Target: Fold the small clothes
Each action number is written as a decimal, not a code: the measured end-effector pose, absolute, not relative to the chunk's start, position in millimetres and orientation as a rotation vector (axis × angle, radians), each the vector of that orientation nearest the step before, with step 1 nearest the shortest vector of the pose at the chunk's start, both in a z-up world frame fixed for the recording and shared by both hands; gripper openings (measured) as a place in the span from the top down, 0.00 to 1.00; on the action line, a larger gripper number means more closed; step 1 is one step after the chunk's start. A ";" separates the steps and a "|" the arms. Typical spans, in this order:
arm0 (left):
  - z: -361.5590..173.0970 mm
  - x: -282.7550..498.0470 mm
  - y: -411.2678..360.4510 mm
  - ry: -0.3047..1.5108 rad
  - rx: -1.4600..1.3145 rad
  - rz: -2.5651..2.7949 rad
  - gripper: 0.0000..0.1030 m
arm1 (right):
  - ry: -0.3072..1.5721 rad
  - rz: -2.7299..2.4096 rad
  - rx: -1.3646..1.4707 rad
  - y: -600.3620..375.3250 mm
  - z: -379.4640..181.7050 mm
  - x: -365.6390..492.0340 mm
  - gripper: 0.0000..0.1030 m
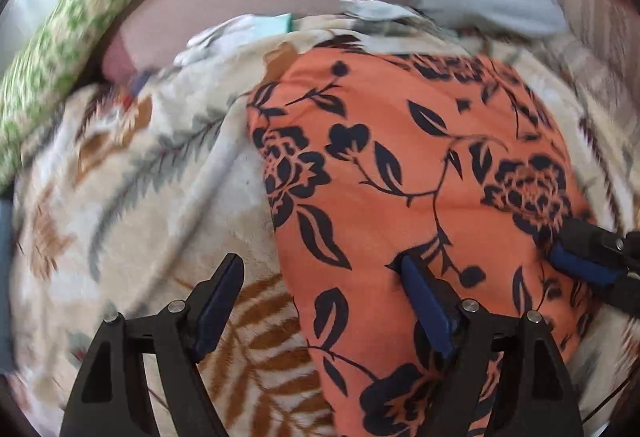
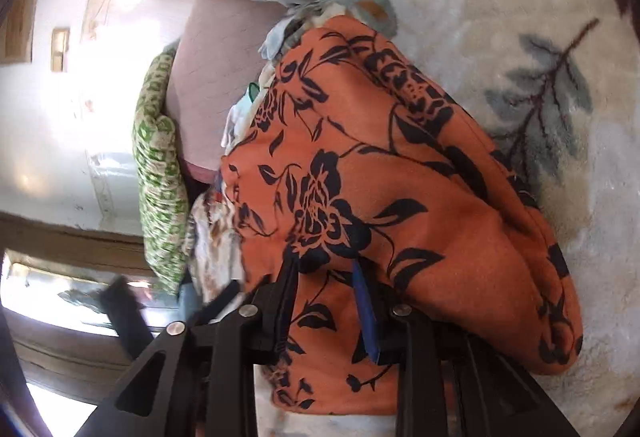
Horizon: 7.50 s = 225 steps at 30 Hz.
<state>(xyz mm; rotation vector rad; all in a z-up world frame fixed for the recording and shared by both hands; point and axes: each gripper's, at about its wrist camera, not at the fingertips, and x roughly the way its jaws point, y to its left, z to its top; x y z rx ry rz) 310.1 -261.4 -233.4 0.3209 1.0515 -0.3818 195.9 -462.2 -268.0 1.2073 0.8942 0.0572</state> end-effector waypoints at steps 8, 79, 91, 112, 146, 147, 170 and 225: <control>-186.6 315.3 -303.1 0.958 0.339 -0.395 0.21 | 0.858 0.012 1.284 -468.4 -273.2 179.6 0.68; -183.9 244.1 -219.9 0.988 0.226 -0.334 0.15 | 0.855 0.024 1.044 -460.1 -227.9 187.1 0.66; -107.4 165.8 -159.5 0.828 0.242 -0.280 0.15 | 0.735 -0.046 0.852 -429.9 -171.2 165.0 0.66; -107.3 146.8 -130.1 0.547 0.041 -0.169 0.06 | 0.472 -0.237 0.412 -368.8 -102.9 41.0 0.43; -185.3 252.2 -158.5 0.852 0.075 -0.275 0.06 | 0.810 -0.234 0.470 -418.5 -188.6 157.8 0.43; -191.7 260.8 -166.4 0.882 0.088 -0.292 0.06 | 0.822 -0.236 0.501 -432.4 -195.0 163.0 0.43; -239.5 306.1 -194.0 1.134 -0.271 -0.595 0.06 | 0.905 -0.025 0.993 -503.7 -283.3 201.9 0.35; -198.6 301.6 -166.6 1.018 -0.338 -0.618 0.56 | 0.770 0.046 0.688 -400.5 -201.9 218.0 0.62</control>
